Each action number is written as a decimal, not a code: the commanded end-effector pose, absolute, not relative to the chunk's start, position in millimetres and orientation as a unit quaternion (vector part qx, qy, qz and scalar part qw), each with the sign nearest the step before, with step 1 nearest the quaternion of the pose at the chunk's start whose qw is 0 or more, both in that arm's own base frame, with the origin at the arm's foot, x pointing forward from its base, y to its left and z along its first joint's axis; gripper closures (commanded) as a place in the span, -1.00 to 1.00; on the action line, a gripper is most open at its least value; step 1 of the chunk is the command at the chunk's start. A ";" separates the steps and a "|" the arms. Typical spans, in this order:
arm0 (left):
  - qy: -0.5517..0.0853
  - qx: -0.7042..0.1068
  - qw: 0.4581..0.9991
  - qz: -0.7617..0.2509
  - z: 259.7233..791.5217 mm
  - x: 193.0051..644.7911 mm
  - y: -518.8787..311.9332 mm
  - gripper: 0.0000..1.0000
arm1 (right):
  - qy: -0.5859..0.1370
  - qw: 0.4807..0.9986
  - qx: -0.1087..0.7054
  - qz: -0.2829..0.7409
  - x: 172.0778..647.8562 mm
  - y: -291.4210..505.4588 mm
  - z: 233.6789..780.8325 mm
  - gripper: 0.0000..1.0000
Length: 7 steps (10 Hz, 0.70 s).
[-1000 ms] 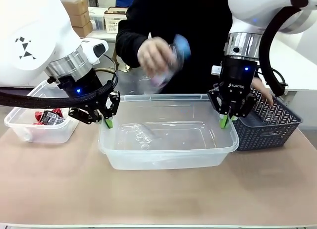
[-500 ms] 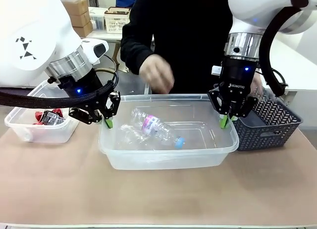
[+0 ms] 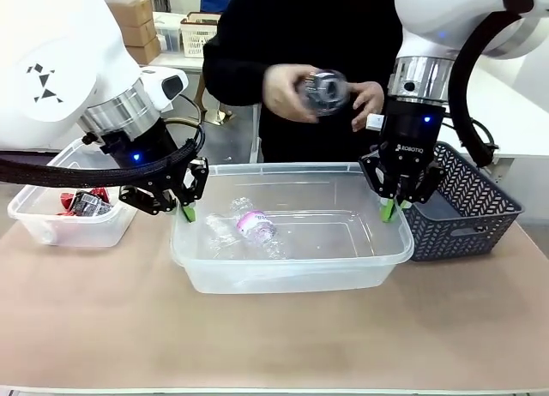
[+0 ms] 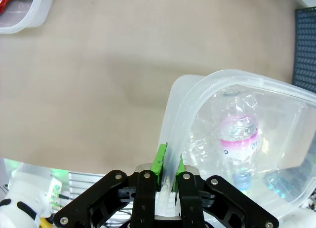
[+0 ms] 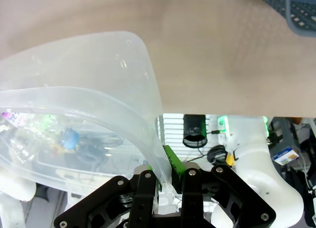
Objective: Sort the waste into each basket.
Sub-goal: Offer the picked Organizing box to the human.
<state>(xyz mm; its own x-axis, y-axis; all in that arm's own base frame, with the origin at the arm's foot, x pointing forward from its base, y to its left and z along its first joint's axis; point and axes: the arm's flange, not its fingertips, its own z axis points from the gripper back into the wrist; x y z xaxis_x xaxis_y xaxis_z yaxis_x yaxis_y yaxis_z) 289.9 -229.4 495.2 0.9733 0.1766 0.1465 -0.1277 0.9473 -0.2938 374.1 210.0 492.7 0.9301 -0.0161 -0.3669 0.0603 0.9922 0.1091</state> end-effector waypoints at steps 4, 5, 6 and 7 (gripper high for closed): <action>-0.091 -0.148 0.981 0.089 499.6 288.8 -228.0 1.00 | 0.183 0.981 0.061 -0.016 373.9 209.1 494.9 0.98; -0.091 -0.148 0.981 0.089 499.6 288.8 -228.0 1.00 | 0.183 0.981 0.061 -0.016 373.9 209.1 494.9 0.98; -0.091 -0.148 0.981 0.089 499.6 288.8 -228.0 1.00 | 0.183 0.981 0.061 -0.016 373.9 209.1 494.9 0.98; -0.091 -0.148 0.981 0.089 499.6 288.8 -228.0 1.00 | 0.183 0.981 0.061 -0.016 373.9 209.1 494.9 0.98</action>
